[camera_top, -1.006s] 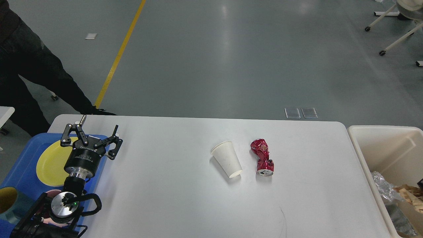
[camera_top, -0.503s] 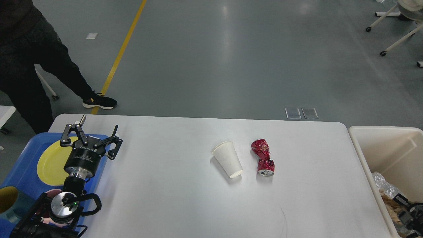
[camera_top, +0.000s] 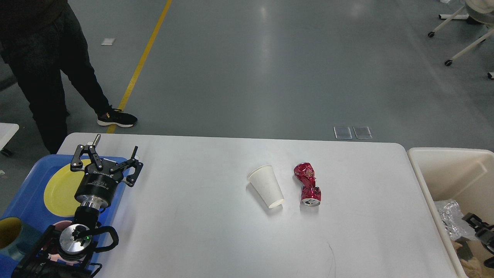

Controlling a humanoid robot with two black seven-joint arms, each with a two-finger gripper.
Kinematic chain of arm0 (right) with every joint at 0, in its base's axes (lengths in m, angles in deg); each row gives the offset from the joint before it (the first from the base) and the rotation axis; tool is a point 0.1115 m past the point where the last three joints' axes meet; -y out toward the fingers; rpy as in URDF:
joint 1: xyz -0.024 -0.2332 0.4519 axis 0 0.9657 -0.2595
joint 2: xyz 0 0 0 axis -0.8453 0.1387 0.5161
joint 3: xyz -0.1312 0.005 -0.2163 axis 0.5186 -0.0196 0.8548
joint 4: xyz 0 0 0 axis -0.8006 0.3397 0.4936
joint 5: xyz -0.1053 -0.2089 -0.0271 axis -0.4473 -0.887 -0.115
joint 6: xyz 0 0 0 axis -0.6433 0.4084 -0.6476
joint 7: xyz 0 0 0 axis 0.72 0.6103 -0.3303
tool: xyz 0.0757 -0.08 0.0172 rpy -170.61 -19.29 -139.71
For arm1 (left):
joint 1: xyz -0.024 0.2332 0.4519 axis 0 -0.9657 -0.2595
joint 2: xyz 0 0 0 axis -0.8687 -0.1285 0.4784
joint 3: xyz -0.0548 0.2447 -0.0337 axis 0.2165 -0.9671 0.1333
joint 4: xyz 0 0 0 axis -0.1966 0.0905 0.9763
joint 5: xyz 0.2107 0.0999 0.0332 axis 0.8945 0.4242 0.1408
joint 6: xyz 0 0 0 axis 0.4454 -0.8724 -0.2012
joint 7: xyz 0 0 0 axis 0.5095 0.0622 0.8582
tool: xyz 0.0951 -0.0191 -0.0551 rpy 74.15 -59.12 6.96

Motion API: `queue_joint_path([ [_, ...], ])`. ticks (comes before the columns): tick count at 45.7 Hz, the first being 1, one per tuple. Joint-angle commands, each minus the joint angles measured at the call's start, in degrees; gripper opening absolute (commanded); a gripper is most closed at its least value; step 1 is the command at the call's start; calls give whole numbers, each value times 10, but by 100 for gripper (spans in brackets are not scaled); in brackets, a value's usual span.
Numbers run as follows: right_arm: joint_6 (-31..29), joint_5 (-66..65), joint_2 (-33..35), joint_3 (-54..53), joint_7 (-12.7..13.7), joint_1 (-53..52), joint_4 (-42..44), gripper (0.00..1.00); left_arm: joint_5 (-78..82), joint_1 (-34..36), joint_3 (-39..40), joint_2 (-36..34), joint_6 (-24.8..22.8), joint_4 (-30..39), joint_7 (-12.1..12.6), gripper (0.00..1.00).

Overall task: Tidy desktop
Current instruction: 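Raise the right gripper out of the bin over the table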

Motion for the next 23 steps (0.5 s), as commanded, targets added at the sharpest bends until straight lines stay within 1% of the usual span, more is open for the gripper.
queue_joint_path([
  [1, -4, -4, 18, 8, 4, -53, -49, 100, 0, 0, 0, 1, 0, 0, 0, 97],
  [5, -32, -29, 33, 32, 7, -121, -84, 100, 0, 0, 0, 0, 0, 0, 0, 97],
  [10, -76, -57, 36, 93, 11, -244, -157, 100, 0, 0, 0, 0, 0, 0, 0, 97],
  [17, -134, -58, 10, 214, 11, -413, -301, 100, 0, 0, 0, 1, 0, 0, 0, 97],
  [20, -170, -57, -11, 253, 11, -490, -355, 100, 0, 0, 0, 0, 0, 0, 0, 97],
  [23, -216, -57, -28, 272, 11, -551, -387, 100, 0, 0, 0, 0, 0, 0, 0, 97],
])
